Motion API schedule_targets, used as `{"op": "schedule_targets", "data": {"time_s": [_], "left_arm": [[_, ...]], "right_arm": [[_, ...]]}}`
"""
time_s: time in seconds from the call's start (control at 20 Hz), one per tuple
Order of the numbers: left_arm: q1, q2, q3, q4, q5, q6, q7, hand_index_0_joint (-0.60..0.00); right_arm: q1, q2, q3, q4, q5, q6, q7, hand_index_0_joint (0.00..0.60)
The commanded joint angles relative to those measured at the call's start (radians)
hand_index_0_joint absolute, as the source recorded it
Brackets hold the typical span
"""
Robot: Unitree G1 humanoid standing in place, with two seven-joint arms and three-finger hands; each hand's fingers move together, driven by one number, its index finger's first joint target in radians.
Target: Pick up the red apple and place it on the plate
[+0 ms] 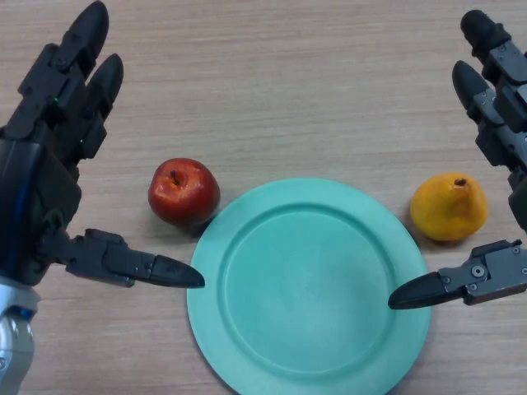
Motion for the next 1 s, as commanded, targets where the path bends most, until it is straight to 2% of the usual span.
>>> {"op": "schedule_targets", "data": {"time_s": [0.05,0.4,0.7,0.85,1.0], "left_arm": [[-0.010,0.012,0.046,-0.060,-0.016,-0.153,0.026,0.000],[0.017,0.003,0.030,-0.077,-0.014,-0.150,0.001,0.000],[0.033,0.001,0.055,-0.063,-0.051,-0.163,-0.021,0.000],[-0.007,0.020,0.077,0.034,-0.039,-0.224,-0.015,0.000],[-0.091,0.054,0.071,0.225,0.026,-0.338,0.013,0.000]], "right_arm": [[-0.012,-0.012,-0.040,-0.050,0.030,-0.147,-0.025,0.000],[-0.006,-0.009,-0.045,-0.058,0.046,-0.132,-0.037,0.000],[-0.002,-0.007,-0.034,-0.044,0.031,-0.138,-0.048,0.000],[0.004,-0.004,-0.023,-0.047,0.020,-0.137,-0.055,0.000],[0.025,-0.001,-0.034,-0.061,0.030,-0.154,-0.048,0.000]]}}
